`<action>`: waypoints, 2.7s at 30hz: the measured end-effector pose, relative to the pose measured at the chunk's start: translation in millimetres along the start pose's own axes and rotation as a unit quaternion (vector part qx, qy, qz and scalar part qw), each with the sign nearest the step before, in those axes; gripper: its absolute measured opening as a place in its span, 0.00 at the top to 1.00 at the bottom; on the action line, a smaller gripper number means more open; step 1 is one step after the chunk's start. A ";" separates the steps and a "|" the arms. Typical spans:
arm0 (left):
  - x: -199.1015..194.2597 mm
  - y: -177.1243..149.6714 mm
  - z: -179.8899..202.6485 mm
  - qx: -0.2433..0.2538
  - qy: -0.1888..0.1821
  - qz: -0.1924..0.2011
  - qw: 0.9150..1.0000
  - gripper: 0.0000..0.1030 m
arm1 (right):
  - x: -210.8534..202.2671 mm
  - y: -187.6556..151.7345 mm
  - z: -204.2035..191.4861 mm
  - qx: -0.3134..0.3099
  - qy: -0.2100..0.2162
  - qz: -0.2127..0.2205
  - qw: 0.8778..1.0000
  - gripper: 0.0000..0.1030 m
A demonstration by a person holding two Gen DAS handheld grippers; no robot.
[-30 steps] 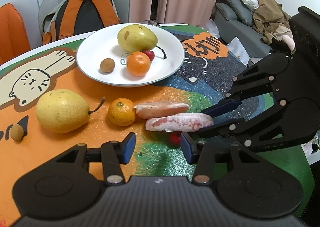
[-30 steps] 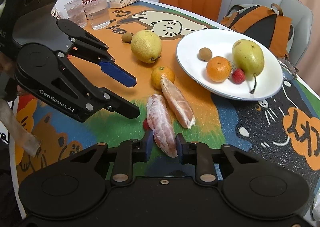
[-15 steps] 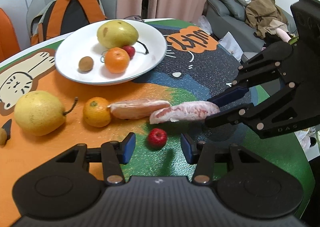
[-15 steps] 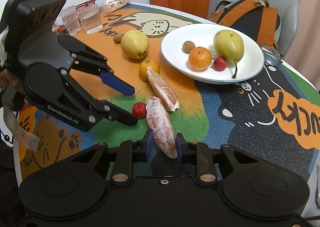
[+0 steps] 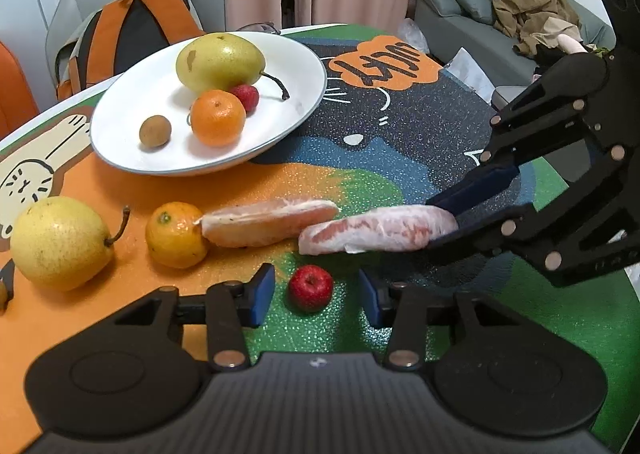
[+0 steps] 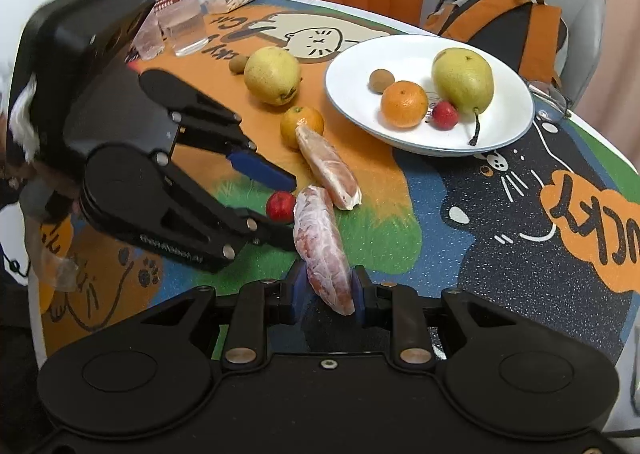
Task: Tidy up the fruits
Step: 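Close the right gripper on the pomelo segment while the left gripper closes on the red fruit, then carry the pomelo segment in the right gripper and red fruit in the left gripper over the plate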
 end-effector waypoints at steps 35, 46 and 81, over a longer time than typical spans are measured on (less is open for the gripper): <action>-6.1 -3.2 -6.1 -0.011 -0.018 -0.007 1.000 0.79 | 27.5 14.5 -28.5 -0.105 -0.027 -0.009 0.994 0.69; -16.6 0.9 -6.6 -0.017 -0.021 -0.002 1.000 0.79 | 13.0 26.6 -16.4 -0.063 0.000 0.005 0.998 0.78; -31.0 73.2 -11.0 0.016 -0.008 0.004 1.000 0.79 | -21.1 72.8 57.1 -0.014 0.009 0.038 0.999 0.78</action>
Point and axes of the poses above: each gripper's, at about its wrist camera, not at the fingertips, and x roughly the way its jaws point, z to its right, y to its top, the point moved 1 cm from there along x, roughly the way its jaws point, and after that the axes turned 7 degrees about -x, right-handed, at the moved point
